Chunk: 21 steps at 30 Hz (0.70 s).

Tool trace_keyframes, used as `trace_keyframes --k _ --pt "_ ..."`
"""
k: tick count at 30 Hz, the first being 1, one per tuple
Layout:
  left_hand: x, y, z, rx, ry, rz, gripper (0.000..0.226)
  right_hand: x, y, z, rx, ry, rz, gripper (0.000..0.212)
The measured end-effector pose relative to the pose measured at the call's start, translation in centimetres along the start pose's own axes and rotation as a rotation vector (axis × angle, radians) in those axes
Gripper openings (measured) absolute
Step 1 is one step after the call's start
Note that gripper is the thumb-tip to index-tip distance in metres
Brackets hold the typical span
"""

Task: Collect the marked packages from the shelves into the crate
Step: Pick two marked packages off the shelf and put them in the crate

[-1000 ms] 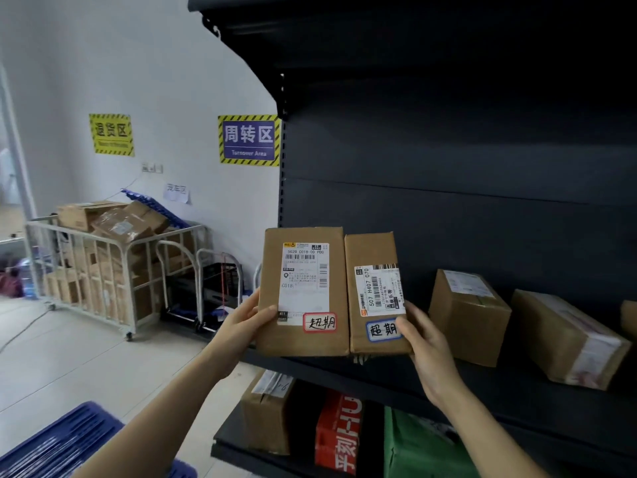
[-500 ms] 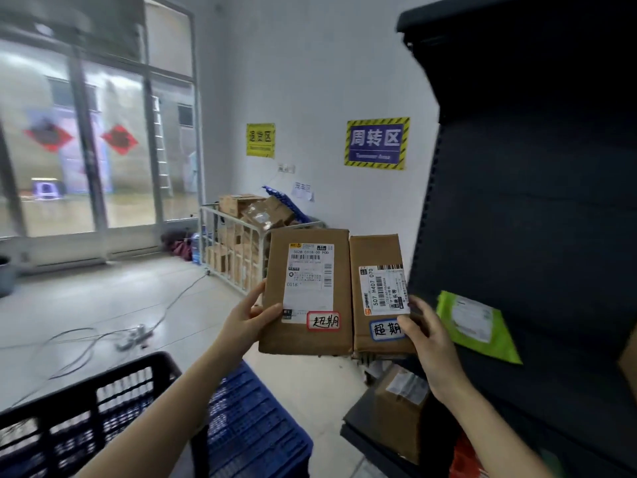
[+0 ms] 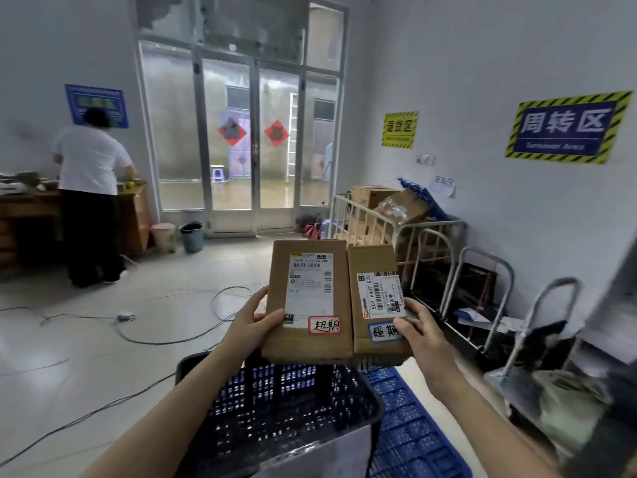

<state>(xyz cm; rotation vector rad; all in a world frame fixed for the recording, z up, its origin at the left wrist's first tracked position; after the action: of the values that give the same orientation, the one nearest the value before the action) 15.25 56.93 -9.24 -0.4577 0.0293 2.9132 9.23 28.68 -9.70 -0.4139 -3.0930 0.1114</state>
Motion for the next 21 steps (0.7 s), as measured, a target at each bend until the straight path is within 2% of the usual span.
trace_keyframes --k 9,21 --pt "2.4 -10.1 -5.6 -0.039 -0.135 0.152 0.050 -3.2 11.6 2.5 0.135 0.107 -0.157 0.028" --pt "3.1 -11.7 -15.3 -0.092 -0.389 0.233 0.060 -9.9 16.1 11.7 0.229 0.315 -0.219 0.022"
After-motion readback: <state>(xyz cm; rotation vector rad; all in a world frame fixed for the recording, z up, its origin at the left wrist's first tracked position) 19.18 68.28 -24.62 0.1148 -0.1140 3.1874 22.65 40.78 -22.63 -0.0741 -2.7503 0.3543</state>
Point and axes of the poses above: each hand's wrist, its own x-axis away from the middle knuckle, its own y-axis out of the palm, z = x × y, the point moved 1 cm from there along -x, towards the middle knuckle, and after that the axes turned 13 degrees about y, right-handed, at the moved point
